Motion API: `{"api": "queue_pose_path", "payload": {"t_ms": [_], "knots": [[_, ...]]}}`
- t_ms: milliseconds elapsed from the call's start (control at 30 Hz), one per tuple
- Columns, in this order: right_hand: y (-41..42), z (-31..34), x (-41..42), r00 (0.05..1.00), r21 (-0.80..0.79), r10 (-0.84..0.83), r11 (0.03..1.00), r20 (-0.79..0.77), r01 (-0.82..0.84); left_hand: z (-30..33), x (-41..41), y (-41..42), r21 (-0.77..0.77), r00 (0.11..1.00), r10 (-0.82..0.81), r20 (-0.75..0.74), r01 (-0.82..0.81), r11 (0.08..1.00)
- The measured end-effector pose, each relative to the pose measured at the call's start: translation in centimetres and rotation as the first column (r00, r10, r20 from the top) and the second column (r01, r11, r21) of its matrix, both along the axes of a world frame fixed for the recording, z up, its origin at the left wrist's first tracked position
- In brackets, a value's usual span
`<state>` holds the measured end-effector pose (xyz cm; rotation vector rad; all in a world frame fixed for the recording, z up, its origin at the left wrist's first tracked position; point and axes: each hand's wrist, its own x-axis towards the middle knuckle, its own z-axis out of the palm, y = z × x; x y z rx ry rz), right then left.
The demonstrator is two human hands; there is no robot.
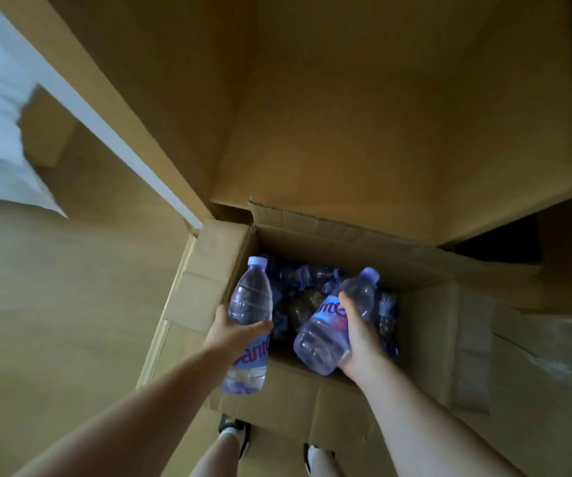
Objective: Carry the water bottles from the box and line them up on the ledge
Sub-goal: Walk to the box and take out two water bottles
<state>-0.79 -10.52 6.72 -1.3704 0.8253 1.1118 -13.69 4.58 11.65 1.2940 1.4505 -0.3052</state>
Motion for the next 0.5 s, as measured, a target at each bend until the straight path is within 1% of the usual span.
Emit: {"api": "queue_pose_path", "payload": {"t_ms": [67,100,133,167,200,233,300,333,400,433,500], "knots": [[0.6,3.7,-1.6,0.989,-0.009,0.136,0.991,0.06,-0.136,3.4,-2.0,-0.3,0.012,0.995,0.102,0.022,-0.103,0.995],[0.8,5.7,-2.4,0.969,-0.042,0.225,0.974,0.105,-0.222,5.1,-3.2,-0.6,0.01,0.988,0.15,0.03,-0.15,0.989],[1.1,7.6,-3.4,0.939,-0.081,0.309,0.951,0.149,-0.3,6.7,-4.4,-0.9,0.012,0.981,0.19,0.04,-0.191,0.982],[1.8,10.3,-4.5,0.893,-0.11,0.399,0.917,0.208,-0.384,9.4,-5.9,-1.0,0.025,0.97,0.234,0.057,-0.236,0.971],[2.2,11.8,-5.2,0.847,-0.141,0.467,0.884,0.256,-0.445,10.7,-6.8,-1.3,0.029,0.963,0.26,0.077,-0.263,0.964],[2.7,12.9,-5.7,0.787,-0.187,0.54,0.842,0.298,-0.507,11.7,-7.4,-1.5,0.039,0.955,0.285,0.083,-0.289,0.957],[4.4,16.8,-7.2,0.605,-0.284,0.703,0.708,0.373,-0.647,15.1,-9.8,-1.5,0.073,0.916,0.383,0.119,-0.393,0.916],[5.5,18.5,-7.9,0.51,-0.323,0.757,0.643,0.409,-0.694,16.6,-11.1,-1.4,0.089,0.893,0.425,0.146,-0.44,0.894],[8.2,22.0,-9.2,0.328,-0.378,0.812,0.53,0.483,-0.759,19.6,-13.5,-0.9,0.114,0.856,0.478,0.199,-0.505,0.856],[9.8,23.7,-10.0,0.256,-0.399,0.814,0.498,0.521,-0.77,20.8,-14.8,-0.4,0.129,0.837,0.498,0.227,-0.533,0.836],[13.0,27.0,-12.2,0.16,-0.412,0.786,0.471,0.597,-0.78,23.2,-17.6,1.0,0.177,0.803,0.531,0.269,-0.583,0.793]]}}
